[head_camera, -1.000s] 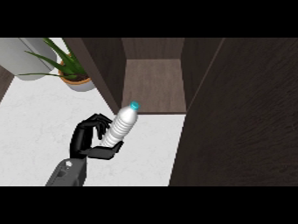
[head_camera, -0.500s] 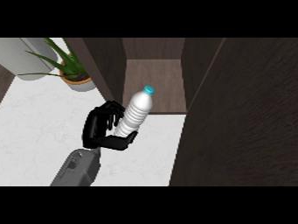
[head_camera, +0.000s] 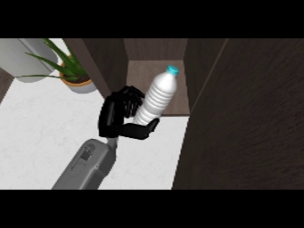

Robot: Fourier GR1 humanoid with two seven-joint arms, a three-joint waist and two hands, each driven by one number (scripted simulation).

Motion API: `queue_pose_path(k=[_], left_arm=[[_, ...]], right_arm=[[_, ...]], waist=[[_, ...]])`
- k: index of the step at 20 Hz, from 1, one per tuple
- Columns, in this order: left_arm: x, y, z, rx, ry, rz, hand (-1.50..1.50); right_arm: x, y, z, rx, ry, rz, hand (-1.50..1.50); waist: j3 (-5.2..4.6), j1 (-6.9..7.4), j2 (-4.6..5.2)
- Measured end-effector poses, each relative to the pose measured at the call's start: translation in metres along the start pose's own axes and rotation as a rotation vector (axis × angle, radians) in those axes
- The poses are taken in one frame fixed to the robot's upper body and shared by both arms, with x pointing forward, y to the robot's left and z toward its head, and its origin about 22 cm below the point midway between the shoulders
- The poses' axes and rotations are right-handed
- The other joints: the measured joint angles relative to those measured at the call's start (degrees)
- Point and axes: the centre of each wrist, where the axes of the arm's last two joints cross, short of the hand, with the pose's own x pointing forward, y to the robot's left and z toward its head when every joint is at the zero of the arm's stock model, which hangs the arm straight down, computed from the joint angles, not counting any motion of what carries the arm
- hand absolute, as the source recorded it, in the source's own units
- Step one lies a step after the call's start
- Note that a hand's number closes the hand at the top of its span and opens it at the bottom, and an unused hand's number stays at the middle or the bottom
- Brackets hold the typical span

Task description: Pick up the bottled water, place it into the cabinet and close the cabinet

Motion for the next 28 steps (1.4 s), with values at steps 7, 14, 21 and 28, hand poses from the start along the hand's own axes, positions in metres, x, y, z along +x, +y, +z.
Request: queue_pose_path(k=[7, 14, 21, 28], left_arm=[[0.014, -0.025, -0.031, 0.015, 0.026, -0.049, 1.50], [0.018, -0.037, -0.059, 0.065, 0.075, -0.090, 1.50], [0.006, -0.038, -0.073, 0.145, 0.122, -0.118, 1.50], [-0.004, -0.026, -0.090, 0.218, 0.128, -0.216, 1.50]], right_arm=[[-0.003, 0.000, 0.004, 0.000, 0.002, -0.001, -1.50], [-0.005, -0.004, 0.010, -0.009, 0.001, 0.009, -1.50], [-0.006, -0.010, 0.015, -0.014, 0.000, 0.016, -1.50], [-0.006, -0.016, 0.015, -0.008, -0.015, 0.031, -1.50]], waist=[[0.00, -0.16, 0.08], [0.01, -0.71, 0.19], [0.00, -1.29, 0.36], [0.00, -1.85, 0.67]])
